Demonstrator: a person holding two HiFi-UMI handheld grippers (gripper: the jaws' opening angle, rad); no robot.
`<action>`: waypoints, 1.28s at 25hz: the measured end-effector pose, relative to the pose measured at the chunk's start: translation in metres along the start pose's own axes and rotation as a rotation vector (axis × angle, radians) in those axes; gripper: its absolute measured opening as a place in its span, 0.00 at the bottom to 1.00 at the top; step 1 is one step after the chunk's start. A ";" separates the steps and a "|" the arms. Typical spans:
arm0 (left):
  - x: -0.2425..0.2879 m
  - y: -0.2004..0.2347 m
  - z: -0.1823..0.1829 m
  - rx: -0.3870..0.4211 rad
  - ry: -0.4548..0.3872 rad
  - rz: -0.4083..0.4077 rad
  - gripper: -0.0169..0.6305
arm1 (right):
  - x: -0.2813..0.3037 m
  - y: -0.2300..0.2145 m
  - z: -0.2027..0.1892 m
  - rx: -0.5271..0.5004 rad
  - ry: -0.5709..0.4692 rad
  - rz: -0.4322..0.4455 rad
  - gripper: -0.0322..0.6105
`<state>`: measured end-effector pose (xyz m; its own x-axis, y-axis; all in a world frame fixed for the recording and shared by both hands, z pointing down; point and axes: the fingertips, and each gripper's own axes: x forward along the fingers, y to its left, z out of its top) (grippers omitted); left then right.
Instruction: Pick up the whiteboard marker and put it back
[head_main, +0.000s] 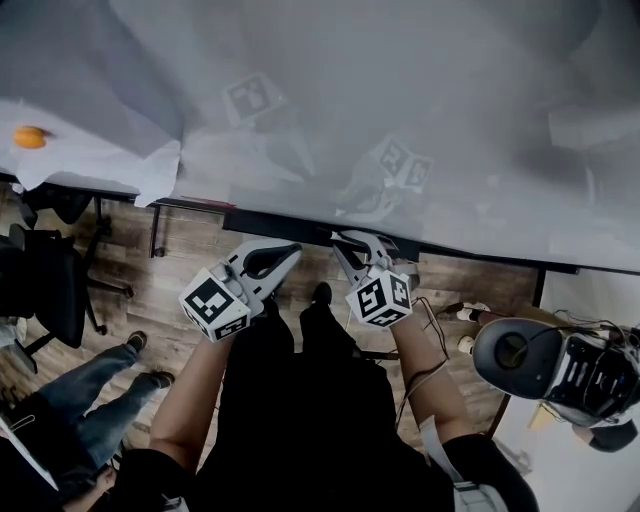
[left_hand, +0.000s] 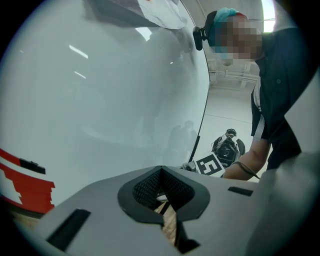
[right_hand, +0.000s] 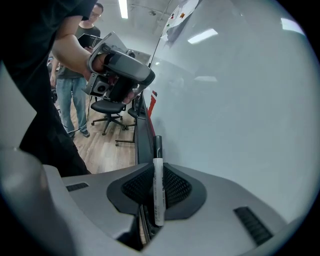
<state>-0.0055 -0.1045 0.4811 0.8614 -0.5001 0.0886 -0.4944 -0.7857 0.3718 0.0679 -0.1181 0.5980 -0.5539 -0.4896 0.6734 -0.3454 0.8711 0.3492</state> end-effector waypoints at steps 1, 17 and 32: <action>-0.001 0.001 -0.002 0.000 -0.002 0.001 0.04 | 0.002 0.000 0.000 -0.001 0.001 0.000 0.16; 0.001 0.026 -0.012 -0.027 0.003 0.030 0.04 | 0.036 0.000 -0.015 -0.032 0.029 0.042 0.16; 0.006 0.026 -0.015 -0.038 0.008 0.041 0.04 | 0.043 -0.001 -0.023 -0.020 0.035 0.066 0.16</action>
<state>-0.0114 -0.1226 0.5052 0.8412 -0.5291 0.1117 -0.5251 -0.7500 0.4022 0.0619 -0.1393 0.6420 -0.5484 -0.4293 0.7176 -0.2931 0.9024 0.3158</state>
